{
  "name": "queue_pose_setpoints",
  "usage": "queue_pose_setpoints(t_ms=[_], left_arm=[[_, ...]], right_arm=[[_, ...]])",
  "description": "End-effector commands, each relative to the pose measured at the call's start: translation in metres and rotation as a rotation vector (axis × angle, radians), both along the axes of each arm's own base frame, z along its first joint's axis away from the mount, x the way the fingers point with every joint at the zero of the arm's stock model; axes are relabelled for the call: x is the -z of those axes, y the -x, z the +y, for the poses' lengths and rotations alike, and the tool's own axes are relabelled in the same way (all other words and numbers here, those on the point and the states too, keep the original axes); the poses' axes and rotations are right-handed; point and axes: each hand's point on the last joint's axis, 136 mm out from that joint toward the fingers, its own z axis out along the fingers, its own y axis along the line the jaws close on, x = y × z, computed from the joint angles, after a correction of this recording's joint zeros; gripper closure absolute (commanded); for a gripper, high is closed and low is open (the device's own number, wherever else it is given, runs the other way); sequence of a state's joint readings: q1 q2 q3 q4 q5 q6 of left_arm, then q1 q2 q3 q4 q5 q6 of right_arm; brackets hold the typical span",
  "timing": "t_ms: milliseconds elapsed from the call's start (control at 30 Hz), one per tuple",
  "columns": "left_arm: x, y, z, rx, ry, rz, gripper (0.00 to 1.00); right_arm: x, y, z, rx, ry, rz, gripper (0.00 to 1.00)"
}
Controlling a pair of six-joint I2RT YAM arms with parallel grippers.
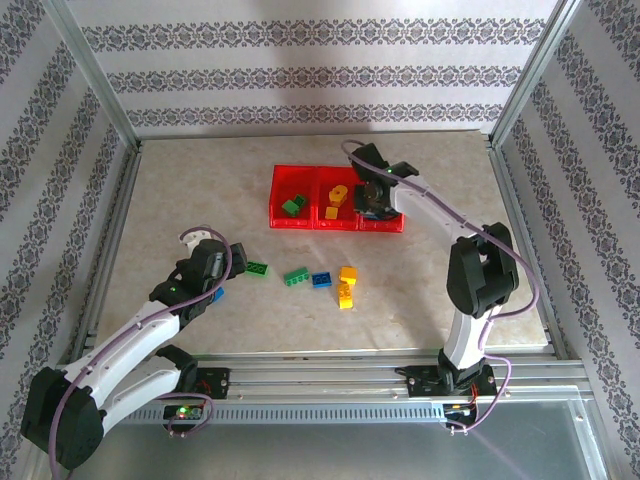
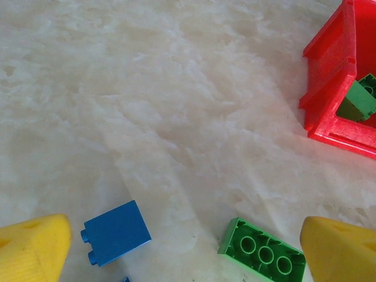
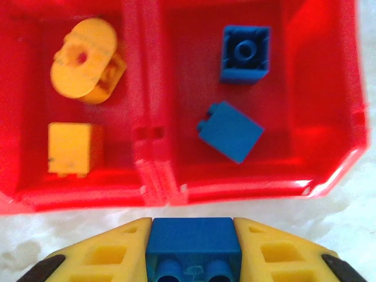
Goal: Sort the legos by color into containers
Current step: Place the lego in the container.
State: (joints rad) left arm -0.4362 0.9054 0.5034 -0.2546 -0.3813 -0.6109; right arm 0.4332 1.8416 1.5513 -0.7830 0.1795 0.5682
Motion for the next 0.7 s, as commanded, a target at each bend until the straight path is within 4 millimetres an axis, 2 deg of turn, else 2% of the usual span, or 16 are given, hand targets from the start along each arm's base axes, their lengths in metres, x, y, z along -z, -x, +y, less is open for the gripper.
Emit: queue_pose_setpoints(t_ms=[0, 100, 367, 667], left_arm=[[-0.004, -0.002, 0.003, -0.014, 0.008, 0.0, 0.0], [-0.004, -0.001, 0.002, -0.011, 0.005, 0.007, 0.0], [-0.005, 0.001, 0.002, -0.005, 0.002, 0.022, 0.0], [0.002, 0.005, 0.002, -0.001, 0.014, 0.049, 0.0]], right_arm=[[-0.002, -0.018, -0.013, -0.001, 0.034, -0.015, 0.69], [0.002, -0.033, -0.022, 0.014, 0.033, -0.015, 0.68], [0.017, -0.071, -0.022, 0.018, -0.038, -0.005, 0.67], [0.039, -0.094, -0.02, 0.019, -0.064, 0.017, 0.63]])
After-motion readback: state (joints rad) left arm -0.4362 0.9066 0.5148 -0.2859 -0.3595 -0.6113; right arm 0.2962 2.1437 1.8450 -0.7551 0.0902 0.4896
